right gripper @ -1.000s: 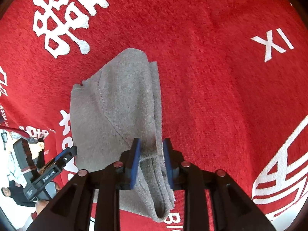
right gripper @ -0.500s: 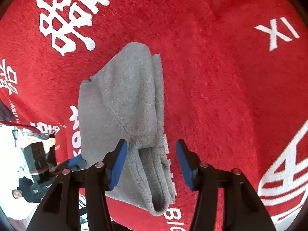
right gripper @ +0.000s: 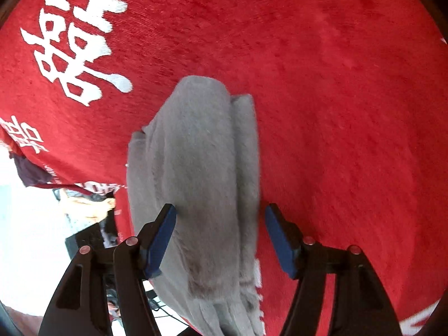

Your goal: Fold small clothes

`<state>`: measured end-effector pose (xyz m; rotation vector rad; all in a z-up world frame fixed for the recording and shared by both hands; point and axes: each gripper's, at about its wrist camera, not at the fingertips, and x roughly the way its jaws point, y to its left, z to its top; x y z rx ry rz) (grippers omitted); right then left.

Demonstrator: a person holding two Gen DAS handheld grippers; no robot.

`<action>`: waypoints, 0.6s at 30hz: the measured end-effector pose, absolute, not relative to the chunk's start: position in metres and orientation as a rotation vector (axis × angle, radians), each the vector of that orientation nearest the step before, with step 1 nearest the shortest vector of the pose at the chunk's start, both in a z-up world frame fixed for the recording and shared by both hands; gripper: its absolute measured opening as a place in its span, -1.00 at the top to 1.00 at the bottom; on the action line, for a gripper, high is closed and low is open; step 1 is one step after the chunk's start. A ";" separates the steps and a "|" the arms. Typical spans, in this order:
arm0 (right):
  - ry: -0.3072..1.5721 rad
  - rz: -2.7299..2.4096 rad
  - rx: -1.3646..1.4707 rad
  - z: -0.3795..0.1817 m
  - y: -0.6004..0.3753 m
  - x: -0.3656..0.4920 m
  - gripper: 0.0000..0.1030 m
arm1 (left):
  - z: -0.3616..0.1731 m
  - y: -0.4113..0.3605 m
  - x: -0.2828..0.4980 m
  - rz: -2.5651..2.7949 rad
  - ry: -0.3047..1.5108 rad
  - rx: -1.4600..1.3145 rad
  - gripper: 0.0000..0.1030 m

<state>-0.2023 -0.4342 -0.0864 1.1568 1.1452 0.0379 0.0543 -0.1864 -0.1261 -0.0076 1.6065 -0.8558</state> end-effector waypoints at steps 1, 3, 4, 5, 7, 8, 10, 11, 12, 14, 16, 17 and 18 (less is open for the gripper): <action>1.143 0.057 1.163 -0.088 -0.434 -0.199 -0.38 | -0.126 -0.187 0.055 -0.859 1.606 -0.007 -0.53; 1.144 0.082 1.157 -0.088 -0.432 -0.195 -0.39 | -0.126 -0.190 0.054 -0.857 1.603 -0.008 -0.57; 1.142 0.095 1.154 -0.087 -0.431 -0.193 -0.39 | -0.127 -0.191 0.054 -0.858 1.601 -0.003 -0.65; 1.143 0.109 1.151 -0.087 -0.429 -0.190 -0.38 | -0.127 -0.193 0.053 -0.859 1.597 0.000 -0.68; 1.148 0.123 1.144 -0.088 -0.425 -0.184 -0.39 | -0.126 -0.197 0.052 -0.850 1.584 0.017 -0.68; 1.149 0.127 1.144 -0.089 -0.423 -0.180 -0.39 | -0.126 -0.198 0.052 -0.847 1.577 0.025 -0.68; 1.146 0.118 1.150 -0.089 -0.422 -0.178 -0.39 | -0.126 -0.198 0.052 -0.842 1.577 0.021 -0.68; 1.143 0.116 1.161 -0.090 -0.422 -0.178 -0.39 | -0.126 -0.197 0.053 -0.843 1.579 0.018 -0.68; 1.142 0.114 1.168 -0.090 -0.422 -0.178 -0.39 | -0.126 -0.197 0.053 -0.842 1.581 0.016 -0.68; 1.141 0.107 1.177 -0.090 -0.422 -0.179 -0.39 | -0.126 -0.197 0.054 -0.838 1.588 0.012 -0.68; 1.146 0.100 1.175 -0.090 -0.422 -0.179 -0.39 | -0.127 -0.197 0.054 -0.830 1.592 0.015 -0.68; 1.150 0.097 1.170 -0.089 -0.422 -0.179 -0.39 | -0.127 -0.197 0.054 -0.827 1.593 0.015 -0.70; 1.152 0.096 1.168 -0.088 -0.422 -0.179 -0.39 | -0.127 -0.198 0.053 -0.823 1.594 0.014 -0.72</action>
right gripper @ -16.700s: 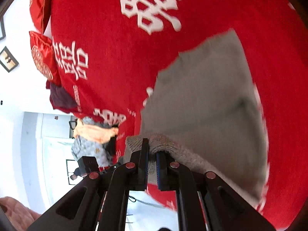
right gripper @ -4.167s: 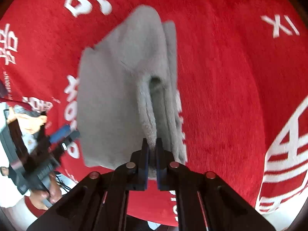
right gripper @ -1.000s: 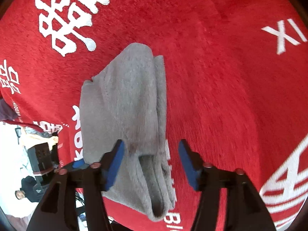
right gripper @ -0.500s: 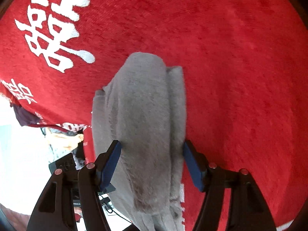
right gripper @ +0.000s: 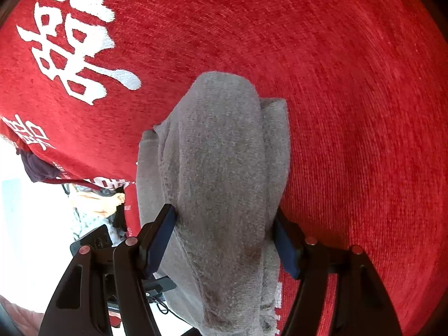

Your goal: Fold small clothes

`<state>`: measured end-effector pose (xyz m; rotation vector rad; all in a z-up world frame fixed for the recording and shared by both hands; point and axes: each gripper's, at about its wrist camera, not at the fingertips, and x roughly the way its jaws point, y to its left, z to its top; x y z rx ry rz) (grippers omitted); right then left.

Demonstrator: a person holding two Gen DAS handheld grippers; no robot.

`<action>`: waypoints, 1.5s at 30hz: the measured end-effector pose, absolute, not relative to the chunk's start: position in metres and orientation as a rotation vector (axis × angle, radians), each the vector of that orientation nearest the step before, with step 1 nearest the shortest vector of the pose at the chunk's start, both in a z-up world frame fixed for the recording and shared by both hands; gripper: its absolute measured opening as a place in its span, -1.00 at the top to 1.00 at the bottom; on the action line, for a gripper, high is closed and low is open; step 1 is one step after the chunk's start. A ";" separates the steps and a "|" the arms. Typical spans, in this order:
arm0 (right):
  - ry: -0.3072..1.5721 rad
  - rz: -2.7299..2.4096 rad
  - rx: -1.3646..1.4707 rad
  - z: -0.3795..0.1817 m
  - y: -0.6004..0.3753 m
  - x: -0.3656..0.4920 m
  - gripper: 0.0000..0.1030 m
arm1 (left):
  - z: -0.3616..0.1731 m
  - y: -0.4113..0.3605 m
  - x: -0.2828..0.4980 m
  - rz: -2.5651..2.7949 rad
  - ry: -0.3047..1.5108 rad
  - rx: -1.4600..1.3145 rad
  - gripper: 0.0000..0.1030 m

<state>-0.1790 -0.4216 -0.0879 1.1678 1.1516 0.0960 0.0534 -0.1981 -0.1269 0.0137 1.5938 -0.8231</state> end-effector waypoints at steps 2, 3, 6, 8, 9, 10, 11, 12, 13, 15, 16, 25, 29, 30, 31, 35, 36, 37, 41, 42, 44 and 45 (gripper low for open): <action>1.138 0.111 1.188 -0.087 -0.419 -0.178 -0.38 | -0.128 -0.202 0.053 -0.810 1.596 0.014 -0.72; 1.127 0.129 1.209 -0.088 -0.418 -0.178 -0.38 | -0.128 -0.205 0.053 -0.805 1.597 0.015 -0.72; 1.139 0.126 1.208 -0.092 -0.412 -0.173 -0.39 | -0.127 -0.205 0.052 -0.791 1.593 0.010 -0.73; 1.132 0.122 1.218 -0.094 -0.410 -0.168 -0.39 | -0.125 -0.205 0.051 -0.786 1.583 -0.001 -0.66; 1.138 0.115 1.216 -0.094 -0.410 -0.167 -0.32 | -0.123 -0.203 0.051 -0.787 1.575 -0.009 -0.60; 1.151 0.102 1.200 -0.094 -0.409 -0.164 -0.05 | -0.121 -0.202 0.051 -0.790 1.564 -0.017 -0.48; 1.164 0.093 1.185 -0.093 -0.409 -0.164 0.04 | -0.118 -0.200 0.050 -0.799 1.552 -0.024 -0.32; 1.174 0.095 1.181 -0.092 -0.407 -0.163 0.13 | -0.116 -0.198 0.050 -0.806 1.543 -0.028 -0.23; 1.166 0.100 1.182 -0.090 -0.406 -0.164 0.18 | -0.111 -0.195 0.051 -0.822 1.532 -0.041 -0.08; 1.140 0.107 1.178 -0.082 -0.403 -0.166 0.20 | -0.105 -0.189 0.053 -0.846 1.523 -0.072 0.02; 1.124 0.112 1.189 -0.079 -0.402 -0.167 0.21 | -0.101 -0.185 0.054 -0.863 1.519 -0.097 0.05; 1.026 0.207 1.257 -0.035 -0.371 -0.174 0.22 | -0.060 -0.148 0.050 -0.905 1.475 -0.140 0.05; 1.021 0.250 1.253 -0.019 -0.345 -0.174 0.22 | -0.042 -0.113 0.046 -0.895 1.457 -0.109 0.05; 1.026 0.261 1.246 -0.015 -0.334 -0.174 0.22 | -0.039 -0.102 0.045 -0.886 1.455 -0.093 0.05; 1.024 0.265 1.253 -0.013 -0.327 -0.174 0.22 | -0.037 -0.097 0.042 -0.875 1.455 -0.078 0.05; 1.052 0.296 1.247 -0.016 -0.281 -0.171 0.22 | -0.044 -0.061 0.038 -0.817 1.484 -0.050 0.05; 1.059 0.301 1.253 -0.020 -0.271 -0.171 0.22 | -0.048 -0.053 0.037 -0.801 1.493 -0.047 0.04; 1.067 0.304 1.258 -0.024 -0.264 -0.173 0.22 | -0.053 -0.045 0.037 -0.775 1.498 -0.038 0.04; 1.149 0.280 1.250 -0.052 -0.228 -0.164 0.21 | -0.078 -0.022 0.034 -0.646 1.526 0.040 -0.03; 1.188 0.260 1.227 -0.059 -0.222 -0.163 0.21 | -0.082 -0.018 0.034 -0.624 1.528 0.053 -0.04; 1.260 0.180 1.148 -0.066 -0.217 -0.160 0.15 | -0.085 -0.009 0.032 -0.605 1.529 0.044 -0.19; 1.286 0.150 1.123 -0.067 -0.218 -0.160 0.07 | -0.085 -0.007 0.032 -0.597 1.527 0.040 -0.21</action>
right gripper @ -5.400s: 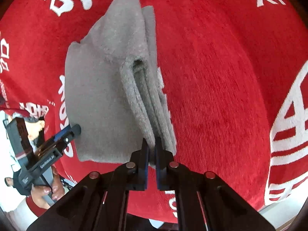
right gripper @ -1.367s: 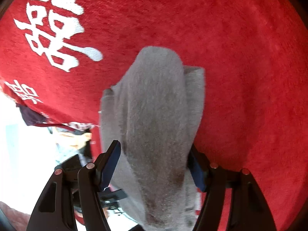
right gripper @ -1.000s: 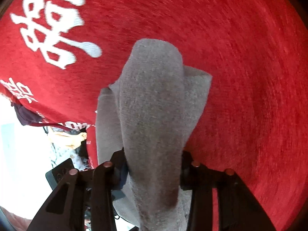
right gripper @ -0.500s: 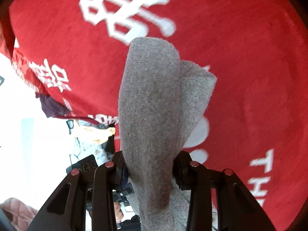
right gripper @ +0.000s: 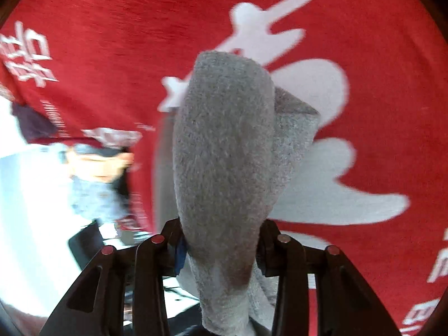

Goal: Fold small clothes
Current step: 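Lower the held bundle onto the red cloth and open both tools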

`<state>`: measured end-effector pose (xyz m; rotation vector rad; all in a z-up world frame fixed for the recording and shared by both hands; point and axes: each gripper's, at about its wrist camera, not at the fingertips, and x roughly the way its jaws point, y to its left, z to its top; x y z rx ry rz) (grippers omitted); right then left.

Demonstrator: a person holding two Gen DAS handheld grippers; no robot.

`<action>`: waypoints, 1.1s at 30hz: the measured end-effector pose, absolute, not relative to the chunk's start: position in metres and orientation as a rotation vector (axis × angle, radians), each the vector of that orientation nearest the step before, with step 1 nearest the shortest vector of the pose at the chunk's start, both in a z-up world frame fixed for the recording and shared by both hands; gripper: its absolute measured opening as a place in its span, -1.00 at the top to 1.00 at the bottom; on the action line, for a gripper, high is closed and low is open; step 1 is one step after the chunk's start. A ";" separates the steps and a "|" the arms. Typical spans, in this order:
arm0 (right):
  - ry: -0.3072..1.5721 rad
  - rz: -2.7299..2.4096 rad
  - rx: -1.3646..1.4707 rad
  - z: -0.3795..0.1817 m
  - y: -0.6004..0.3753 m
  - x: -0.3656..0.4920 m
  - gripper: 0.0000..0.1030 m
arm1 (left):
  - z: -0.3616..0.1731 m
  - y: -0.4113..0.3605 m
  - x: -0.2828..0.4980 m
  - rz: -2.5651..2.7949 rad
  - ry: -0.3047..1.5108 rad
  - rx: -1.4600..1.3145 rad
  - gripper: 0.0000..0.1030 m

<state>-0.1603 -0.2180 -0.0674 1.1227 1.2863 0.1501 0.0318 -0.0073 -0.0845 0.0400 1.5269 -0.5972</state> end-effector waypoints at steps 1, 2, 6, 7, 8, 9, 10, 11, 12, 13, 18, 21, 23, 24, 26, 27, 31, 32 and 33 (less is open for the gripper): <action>1.309 0.125 1.099 -0.067 -0.219 -0.162 -0.03 | -0.082 -0.006 0.031 -0.587 1.523 0.045 -0.22; 1.341 0.085 1.051 -0.065 -0.221 -0.162 -0.04 | -0.081 -0.005 0.029 -0.579 1.520 0.052 -0.22; 1.378 0.010 0.920 -0.040 -0.227 -0.167 -0.05 | -0.074 0.001 0.025 -0.543 1.498 0.066 -0.24; 1.379 0.006 0.907 -0.035 -0.227 -0.170 -0.05 | -0.070 -0.002 0.024 -0.535 1.482 0.075 -0.55; 1.380 0.007 0.901 -0.028 -0.224 -0.174 -0.05 | -0.069 -0.003 0.024 -0.524 1.472 0.087 -0.96; 1.380 0.014 0.908 -0.026 -0.225 -0.180 -0.05 | -0.069 -0.004 0.023 -0.513 1.464 0.103 -1.00; 1.379 0.023 0.923 -0.023 -0.221 -0.182 -0.05 | -0.068 -0.006 0.023 -0.511 1.450 0.119 -1.00; 1.379 0.036 0.948 -0.024 -0.227 -0.191 -0.05 | -0.069 -0.007 0.023 -0.514 1.449 0.121 -1.00; 1.381 0.051 0.980 -0.024 -0.222 -0.195 -0.05 | -0.071 -0.009 0.023 -0.515 1.451 0.120 -1.00; 1.380 0.063 1.003 -0.025 -0.220 -0.201 -0.05 | -0.073 -0.012 0.024 -0.516 1.454 0.117 -1.00; 1.391 0.023 1.055 -0.044 -0.202 -0.209 0.58 | -0.070 -0.021 0.024 -0.524 1.444 0.114 -1.00; 1.399 0.024 0.903 -0.032 -0.200 -0.199 0.68 | -0.070 -0.028 0.017 -0.529 1.428 0.138 -1.00; 1.425 0.022 0.809 -0.030 -0.201 -0.192 0.69 | -0.086 -0.035 0.013 -0.518 1.459 0.164 -1.00; 1.446 0.014 0.794 -0.035 -0.202 -0.191 0.69 | -0.092 -0.038 0.012 -0.510 1.466 0.171 -1.00; 1.468 0.010 0.808 -0.044 -0.204 -0.193 0.69 | -0.107 -0.044 0.008 -0.489 1.481 0.195 -1.00; 1.464 0.008 0.809 -0.045 -0.203 -0.193 0.69 | -0.110 -0.045 0.006 -0.490 1.481 0.197 -1.00; 1.455 0.005 0.788 -0.041 -0.199 -0.198 0.67 | -0.124 -0.045 0.005 -0.487 1.489 0.170 -1.00; 1.455 0.005 0.788 -0.042 -0.200 -0.198 0.67 | -0.127 -0.044 0.006 -0.488 1.503 0.154 -1.00; 1.457 0.004 0.789 -0.042 -0.200 -0.198 0.66 | -0.132 -0.042 0.008 -0.491 1.521 0.137 -1.00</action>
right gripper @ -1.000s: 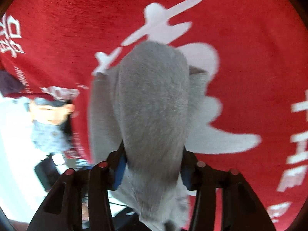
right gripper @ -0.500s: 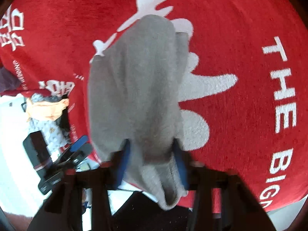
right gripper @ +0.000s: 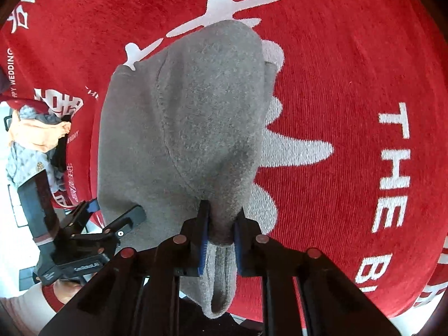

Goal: Fold small clothes
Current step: 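Lower the held bundle onto the red cloth and open both tools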

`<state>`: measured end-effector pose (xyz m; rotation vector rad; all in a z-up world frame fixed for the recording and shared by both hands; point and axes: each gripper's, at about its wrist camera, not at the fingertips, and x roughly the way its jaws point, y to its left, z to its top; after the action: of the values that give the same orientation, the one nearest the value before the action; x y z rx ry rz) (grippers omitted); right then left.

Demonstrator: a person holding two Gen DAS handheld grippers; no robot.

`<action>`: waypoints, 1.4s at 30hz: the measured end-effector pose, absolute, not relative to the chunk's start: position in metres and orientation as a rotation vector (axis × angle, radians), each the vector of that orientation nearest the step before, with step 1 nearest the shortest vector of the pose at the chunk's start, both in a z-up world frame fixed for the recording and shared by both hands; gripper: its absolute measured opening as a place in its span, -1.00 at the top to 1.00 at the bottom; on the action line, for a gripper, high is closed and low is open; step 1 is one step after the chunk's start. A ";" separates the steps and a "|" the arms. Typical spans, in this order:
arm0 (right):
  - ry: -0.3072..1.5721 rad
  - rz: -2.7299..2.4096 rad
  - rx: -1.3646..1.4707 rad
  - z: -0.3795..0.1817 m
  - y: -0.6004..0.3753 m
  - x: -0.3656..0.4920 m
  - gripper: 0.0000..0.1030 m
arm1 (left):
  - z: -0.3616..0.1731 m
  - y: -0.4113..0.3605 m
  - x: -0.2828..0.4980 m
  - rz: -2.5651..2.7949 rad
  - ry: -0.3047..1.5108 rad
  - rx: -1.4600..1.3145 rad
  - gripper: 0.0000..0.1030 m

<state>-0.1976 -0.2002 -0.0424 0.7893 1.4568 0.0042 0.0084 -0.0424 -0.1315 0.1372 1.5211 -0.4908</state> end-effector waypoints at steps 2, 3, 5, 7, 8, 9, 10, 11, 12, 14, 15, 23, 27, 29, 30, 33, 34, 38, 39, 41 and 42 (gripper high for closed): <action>1.458 0.005 0.781 -0.043 -0.199 -0.196 0.66 | -0.139 -0.042 0.015 -0.506 1.568 0.106 -1.00; 1.458 0.007 0.771 -0.043 -0.198 -0.195 0.66 | -0.140 -0.043 0.017 -0.520 1.575 0.117 -1.00; 1.458 0.005 0.753 -0.041 -0.196 -0.194 0.66 | -0.140 -0.045 0.020 -0.533 1.590 0.127 -1.00; 1.459 -0.001 0.748 -0.041 -0.195 -0.194 0.66 | -0.142 -0.044 0.023 -0.527 1.615 0.108 -1.00; 1.458 -0.003 0.746 -0.041 -0.195 -0.193 0.66 | -0.142 -0.045 0.023 -0.529 1.617 0.112 -1.00; 1.458 -0.006 0.742 -0.040 -0.194 -0.193 0.66 | -0.142 -0.046 0.024 -0.526 1.617 0.115 -1.00; 1.459 -0.010 0.738 -0.040 -0.193 -0.193 0.66 | -0.142 -0.047 0.024 -0.516 1.615 0.114 -1.00; 1.460 -0.013 0.726 -0.039 -0.191 -0.192 0.66 | -0.142 -0.047 0.023 -0.505 1.618 0.114 -1.00; 1.462 -0.017 0.716 -0.038 -0.189 -0.192 0.65 | -0.141 -0.047 0.024 -0.499 1.622 0.110 -1.00; 1.468 -0.033 0.705 -0.033 -0.187 -0.193 0.58 | -0.141 -0.044 0.027 -0.484 1.631 0.098 -1.00; 1.475 -0.045 0.699 -0.032 -0.185 -0.194 0.54 | -0.139 -0.044 0.026 -0.477 1.628 0.097 -1.00; 1.515 -0.125 0.640 0.001 -0.177 -0.213 -0.03 | -0.082 -0.035 0.006 -0.412 1.499 0.208 -1.00; 1.513 -0.154 0.642 0.020 -0.172 -0.223 -0.38 | -0.052 -0.028 0.004 -0.379 1.469 0.255 -1.00; 1.513 -0.163 0.643 0.028 -0.167 -0.226 -0.48 | -0.038 -0.029 0.005 -0.364 1.453 0.313 -1.00; 1.511 -0.167 0.643 0.033 -0.164 -0.227 -0.51 | -0.031 -0.024 0.006 -0.363 1.449 0.326 -1.00; 1.498 -0.168 0.637 0.049 -0.155 -0.228 -0.54 | -0.014 -0.016 0.010 -0.355 1.446 0.348 -1.00; 1.495 -0.168 0.631 0.054 -0.152 -0.228 -0.55 | -0.009 -0.015 0.010 -0.356 1.441 0.347 -1.00; 1.471 -0.176 0.584 0.077 -0.141 -0.227 -0.56 | 0.013 -0.012 0.007 -0.358 1.412 0.336 -1.00; 1.461 -0.181 0.571 0.083 -0.138 -0.226 -0.57 | 0.016 -0.012 0.006 -0.362 1.408 0.339 -1.00; 1.438 -0.196 0.555 0.093 -0.136 -0.227 -0.60 | 0.024 -0.013 0.003 -0.374 1.410 0.344 -1.00; 1.426 -0.204 0.551 0.097 -0.134 -0.228 -0.61 | 0.025 -0.013 0.002 -0.376 1.412 0.341 -1.00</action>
<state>-0.2277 -0.1340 0.0973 0.5509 1.4265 -0.2044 0.0016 -0.0126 0.0253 0.3407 1.4119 -0.3756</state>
